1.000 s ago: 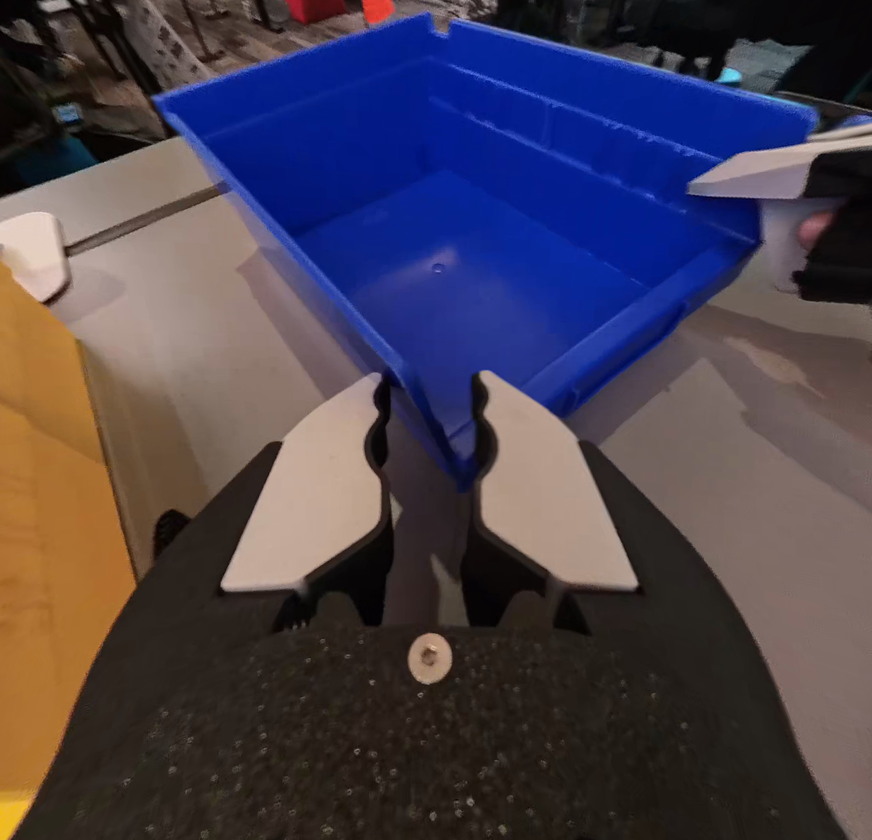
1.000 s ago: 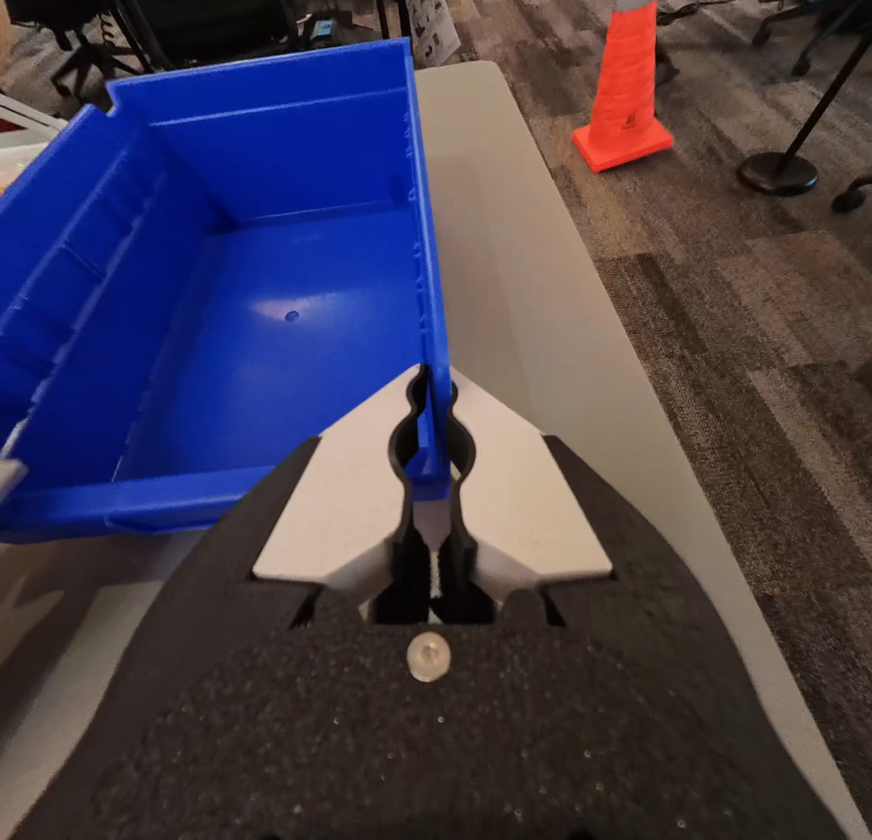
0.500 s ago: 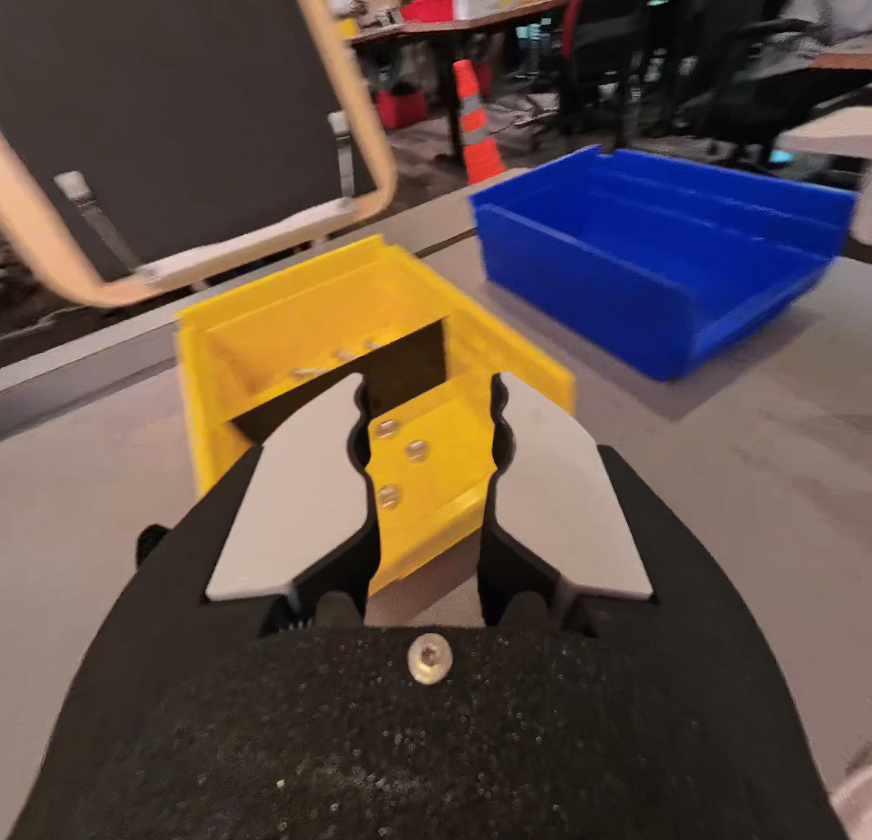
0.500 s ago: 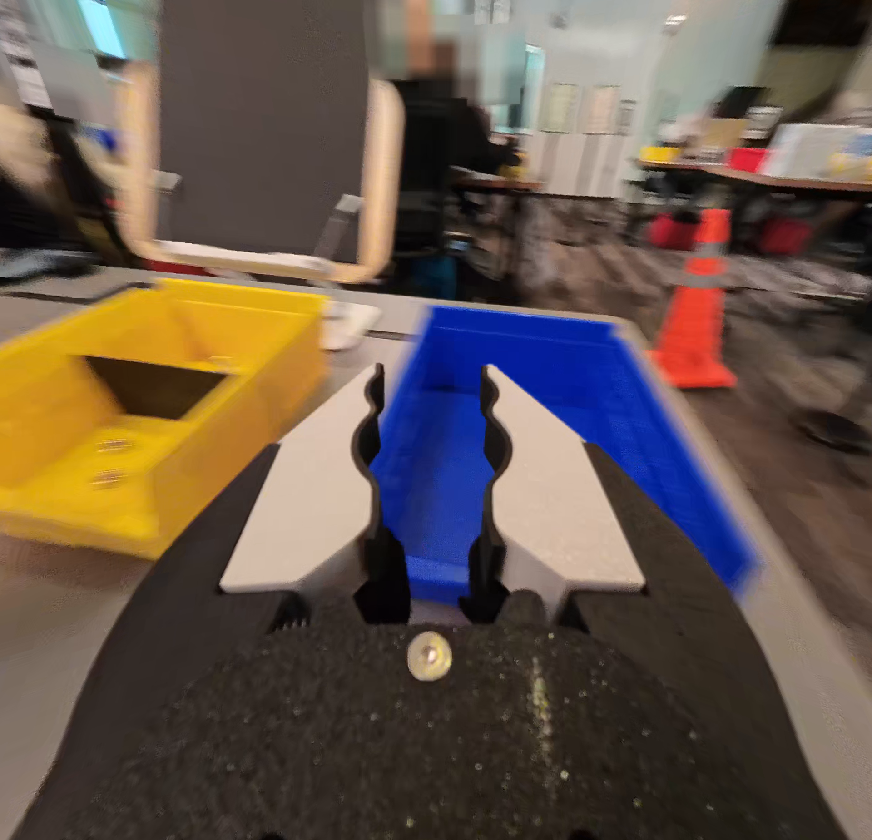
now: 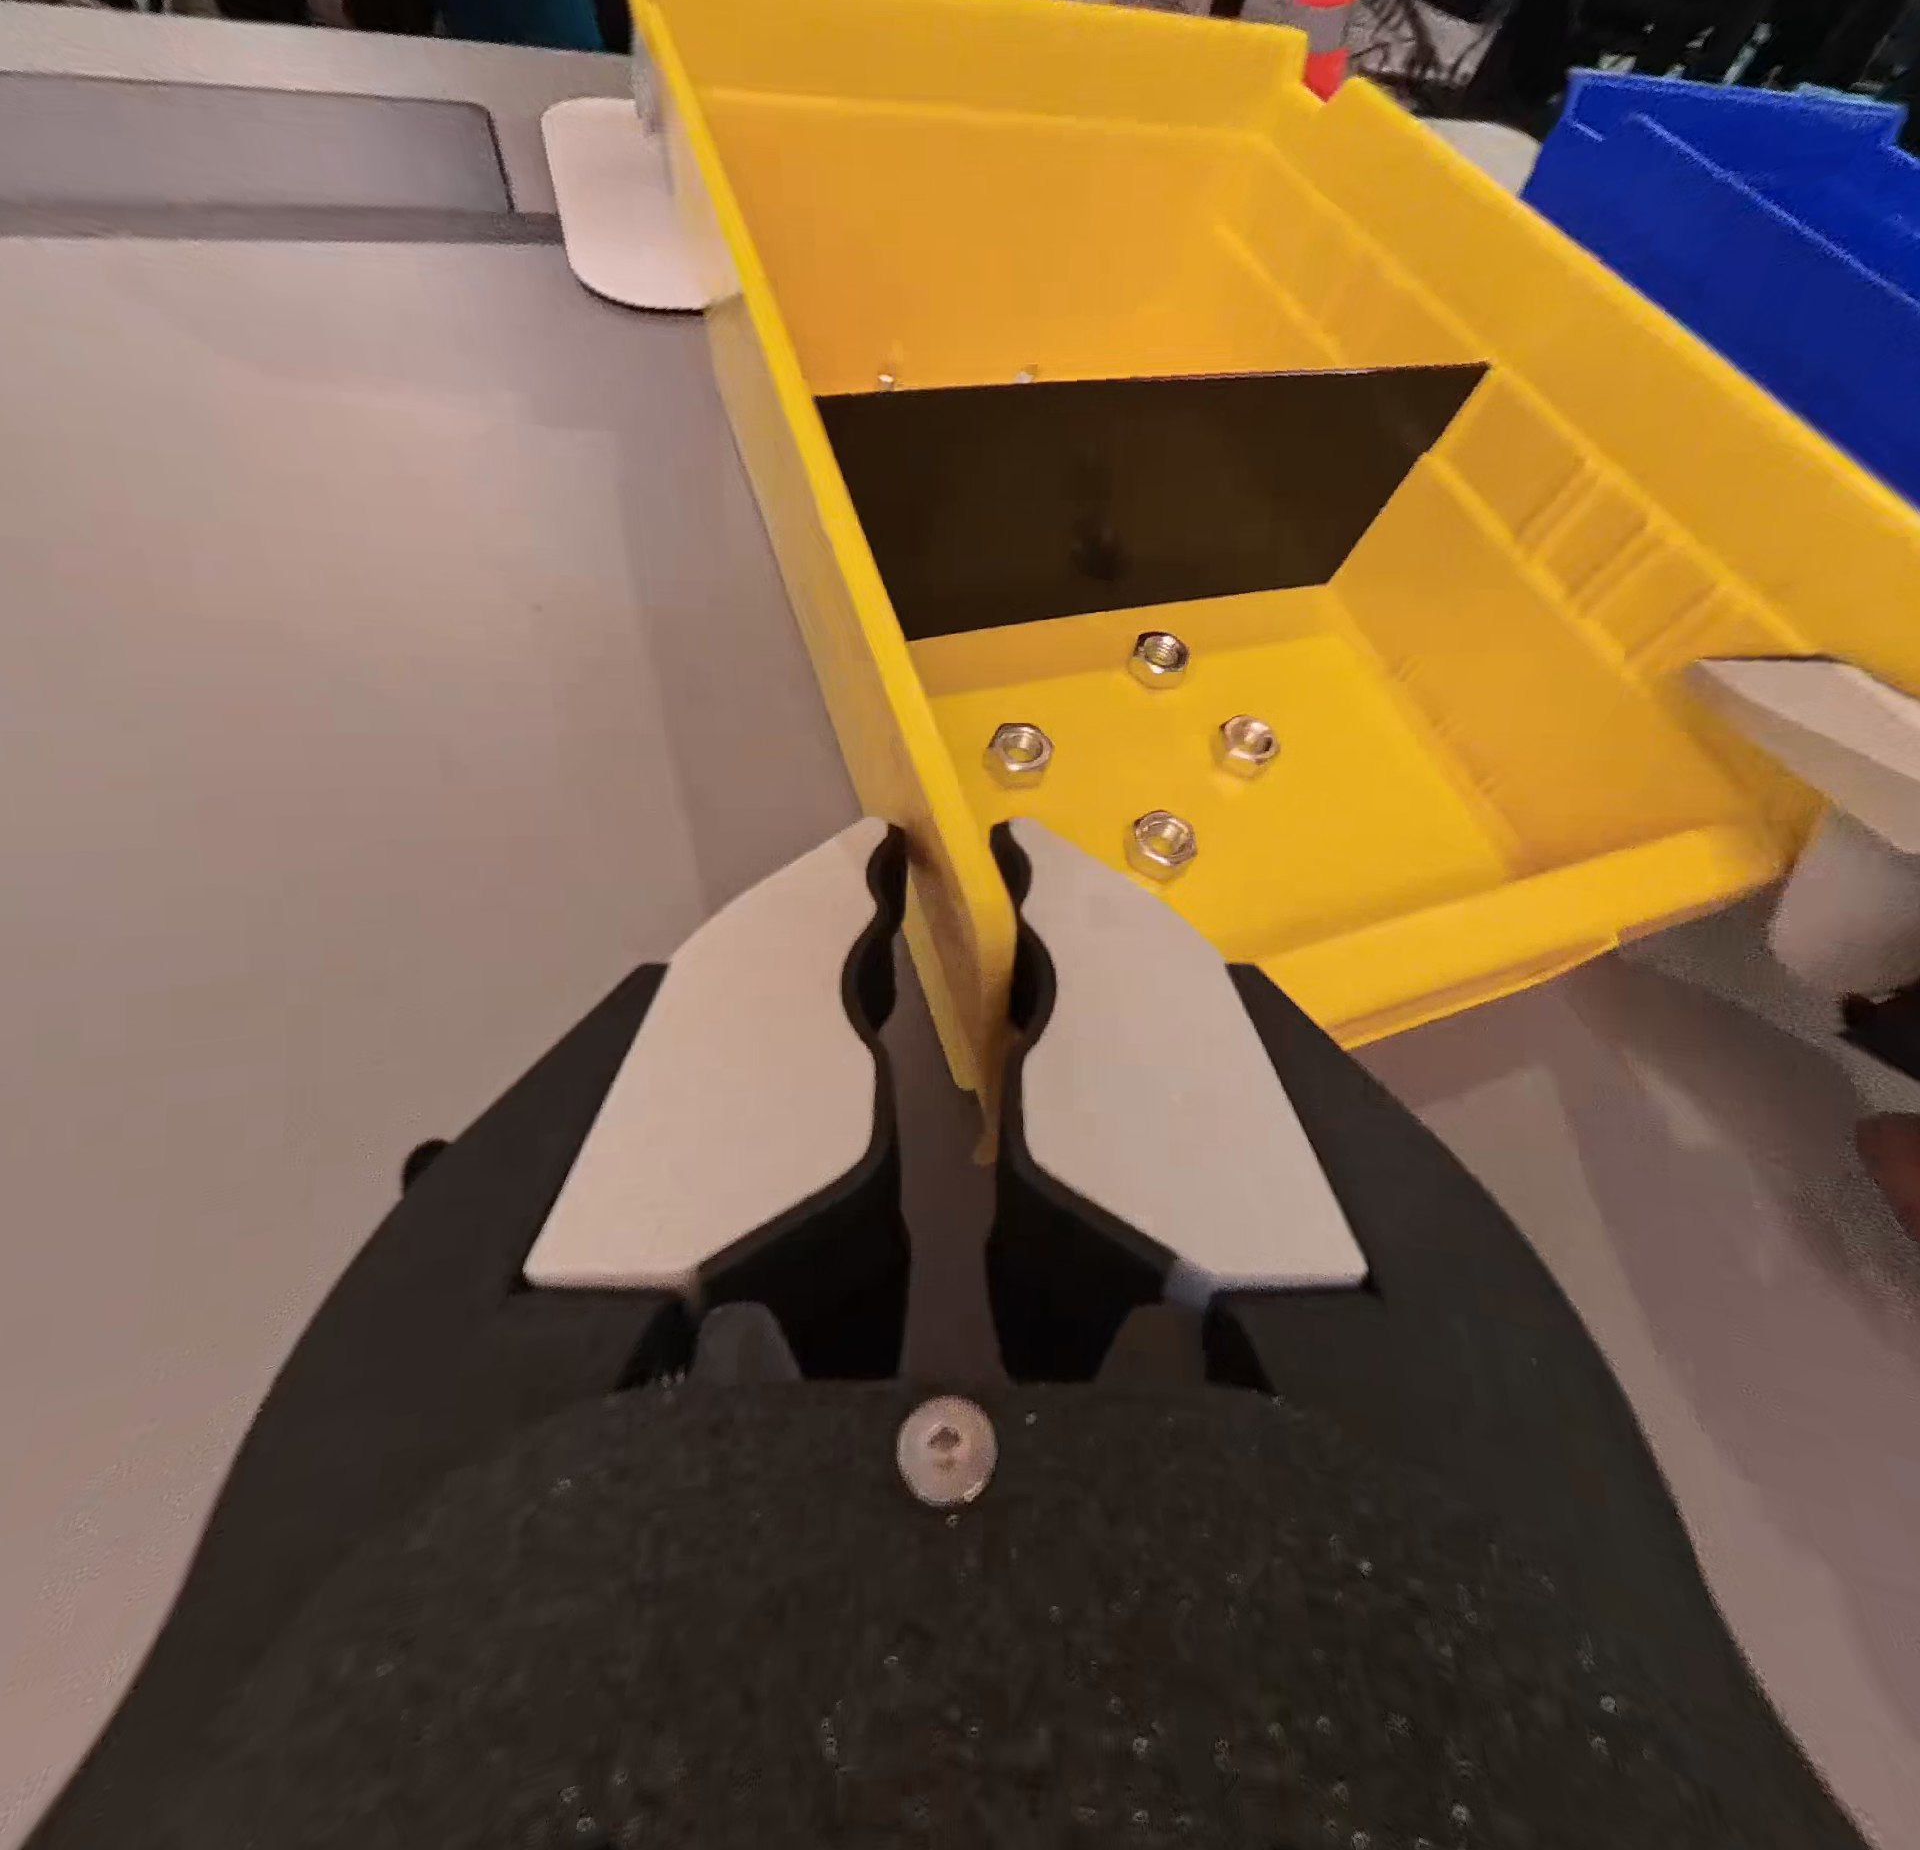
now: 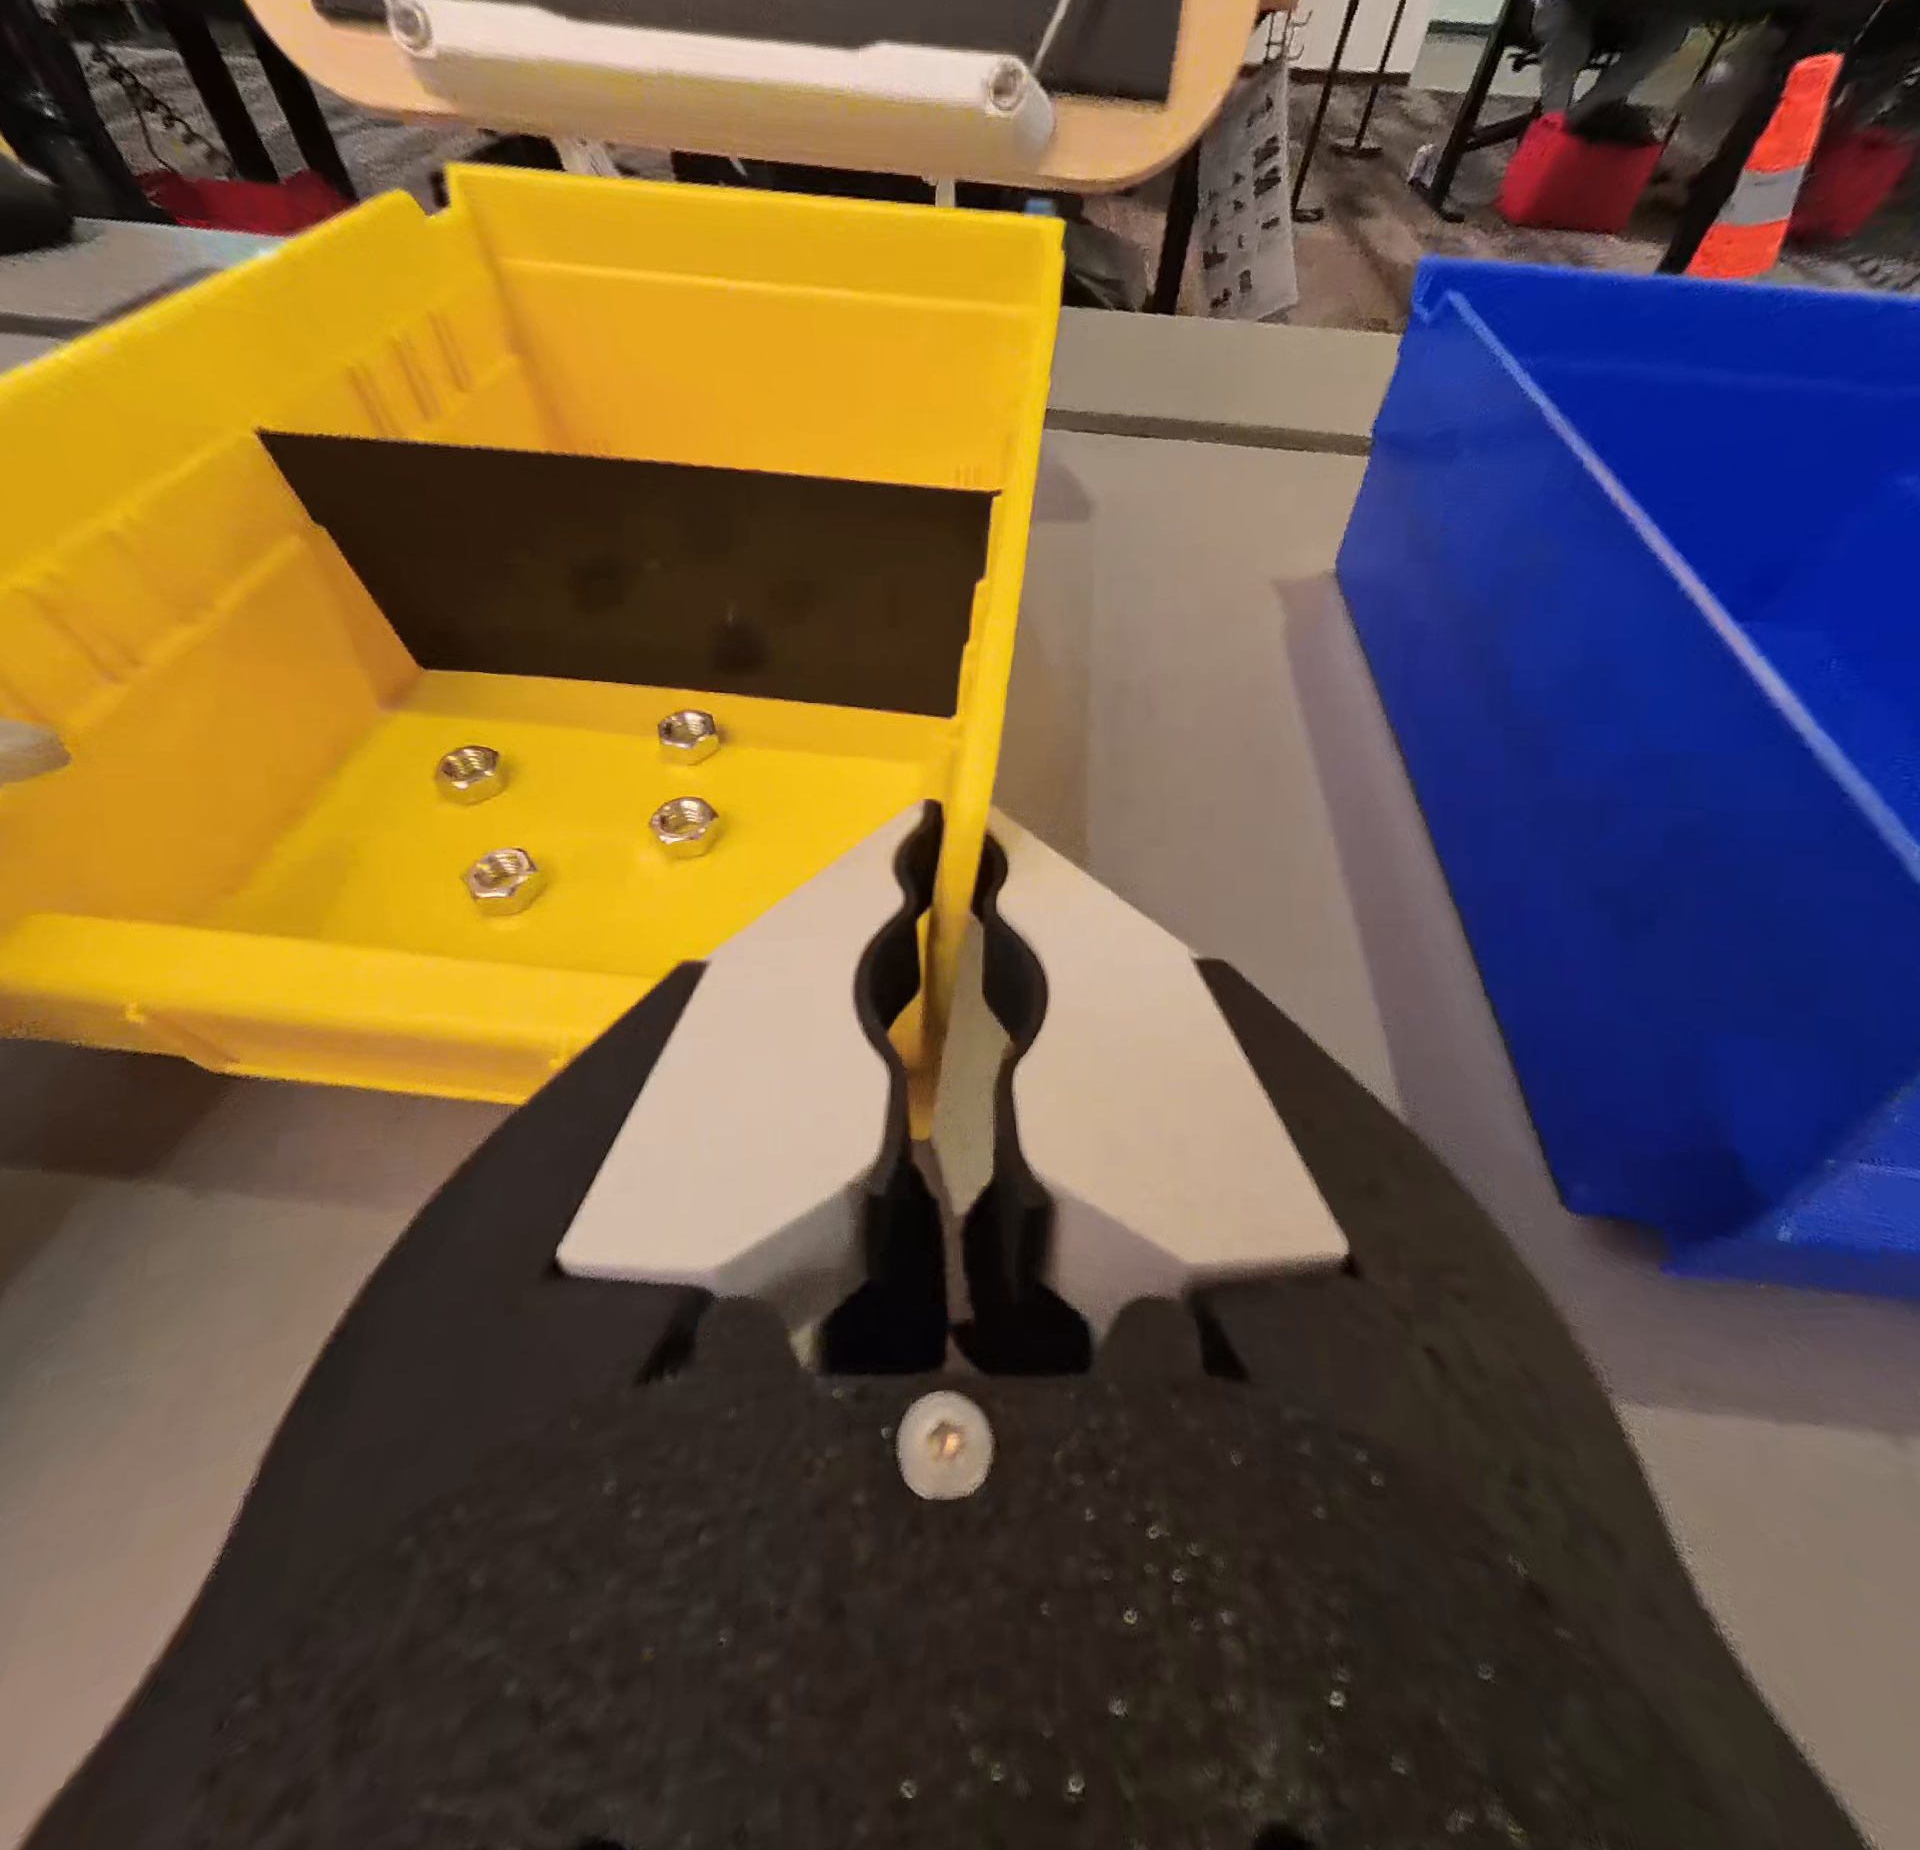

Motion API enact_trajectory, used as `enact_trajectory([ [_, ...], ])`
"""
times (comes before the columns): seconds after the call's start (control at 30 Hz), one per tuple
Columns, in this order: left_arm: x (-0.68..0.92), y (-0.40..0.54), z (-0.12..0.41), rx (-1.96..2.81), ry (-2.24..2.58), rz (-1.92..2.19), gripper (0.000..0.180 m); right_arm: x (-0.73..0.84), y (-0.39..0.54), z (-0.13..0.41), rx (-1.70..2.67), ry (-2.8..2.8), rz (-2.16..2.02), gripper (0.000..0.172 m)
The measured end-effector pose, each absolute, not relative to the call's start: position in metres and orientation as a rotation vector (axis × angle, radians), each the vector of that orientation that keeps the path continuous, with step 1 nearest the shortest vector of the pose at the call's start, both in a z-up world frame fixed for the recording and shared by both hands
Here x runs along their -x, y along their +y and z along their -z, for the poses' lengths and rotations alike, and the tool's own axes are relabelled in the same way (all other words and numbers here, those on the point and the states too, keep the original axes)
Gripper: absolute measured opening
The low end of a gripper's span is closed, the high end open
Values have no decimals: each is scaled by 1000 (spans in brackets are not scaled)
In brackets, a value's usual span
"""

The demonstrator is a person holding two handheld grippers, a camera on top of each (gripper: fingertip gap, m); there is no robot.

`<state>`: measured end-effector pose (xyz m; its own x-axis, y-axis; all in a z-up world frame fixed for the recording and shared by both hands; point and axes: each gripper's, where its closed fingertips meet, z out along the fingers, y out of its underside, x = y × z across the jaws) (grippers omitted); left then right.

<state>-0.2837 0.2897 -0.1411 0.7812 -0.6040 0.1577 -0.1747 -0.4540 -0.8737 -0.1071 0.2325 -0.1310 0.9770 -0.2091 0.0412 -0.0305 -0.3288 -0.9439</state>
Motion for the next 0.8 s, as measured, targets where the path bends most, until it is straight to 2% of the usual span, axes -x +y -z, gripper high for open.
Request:
enact_trajectory([
  [0.13,311,297,131,2020,564,438,6,134,237,112,1858,163,214,3],
  [0.37,421,330,108,1967,460,370,4,245,277,89,1791,29,162,5],
  [0.67,537,365,117,1986,375,256,4,354,318,132,1898,-97,78,7],
  [0.8,549,369,134,2020,299,303,3,368,315,134,1881,-170,43,11],
])
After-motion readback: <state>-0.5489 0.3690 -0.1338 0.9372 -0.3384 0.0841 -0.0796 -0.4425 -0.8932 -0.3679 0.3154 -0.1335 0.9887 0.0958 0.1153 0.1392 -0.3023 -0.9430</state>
